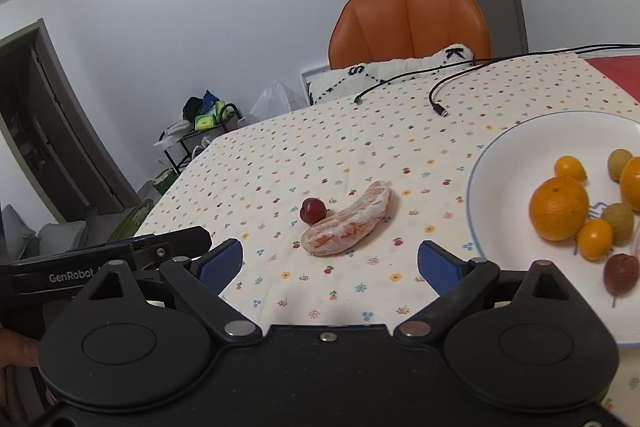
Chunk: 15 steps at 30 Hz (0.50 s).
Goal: Organize fruits
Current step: 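Move both grippers toward the last pomelo piece and red plum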
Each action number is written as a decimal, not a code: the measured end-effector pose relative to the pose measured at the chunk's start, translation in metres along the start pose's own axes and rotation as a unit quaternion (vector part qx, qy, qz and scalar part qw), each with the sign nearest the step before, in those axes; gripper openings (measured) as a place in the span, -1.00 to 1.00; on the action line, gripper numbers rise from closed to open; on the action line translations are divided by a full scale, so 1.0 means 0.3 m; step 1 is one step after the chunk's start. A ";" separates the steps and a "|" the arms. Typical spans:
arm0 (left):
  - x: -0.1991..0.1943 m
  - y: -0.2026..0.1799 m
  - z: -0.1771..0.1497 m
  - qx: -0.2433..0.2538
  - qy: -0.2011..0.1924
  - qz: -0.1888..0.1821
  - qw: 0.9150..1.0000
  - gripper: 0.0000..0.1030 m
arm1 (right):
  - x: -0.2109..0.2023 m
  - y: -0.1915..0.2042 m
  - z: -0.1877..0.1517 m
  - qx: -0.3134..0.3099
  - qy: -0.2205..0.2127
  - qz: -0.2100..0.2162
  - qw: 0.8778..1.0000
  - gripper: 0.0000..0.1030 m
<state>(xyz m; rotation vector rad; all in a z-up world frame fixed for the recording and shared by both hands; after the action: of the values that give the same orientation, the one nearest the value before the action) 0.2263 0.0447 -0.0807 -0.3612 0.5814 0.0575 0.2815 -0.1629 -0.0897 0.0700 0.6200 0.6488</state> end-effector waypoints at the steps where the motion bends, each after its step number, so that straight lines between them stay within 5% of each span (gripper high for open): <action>1: 0.000 0.006 0.001 -0.001 0.000 0.001 1.000 0.82 | 0.008 0.005 0.000 -0.001 0.002 0.000 1.000 0.80; 15: 0.031 0.069 0.007 -0.011 0.014 0.003 1.000 0.78 | 0.111 0.039 -0.014 -0.015 0.032 -0.011 0.999 0.66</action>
<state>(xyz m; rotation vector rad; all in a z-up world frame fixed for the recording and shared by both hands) 0.2320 0.0643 -0.0909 -0.3817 0.6095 0.0649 0.2936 -0.1347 -0.1074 0.0137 0.6717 0.6416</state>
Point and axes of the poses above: each gripper's, at about its wrist camera, not at the fingertips, and x roughly the way its jaws point, y to its left, z to its top, the point moved 6 cm from there along x, roughly the way its jaws point, and after that the axes turned 7 degrees about -x, right-handed, at the moved point
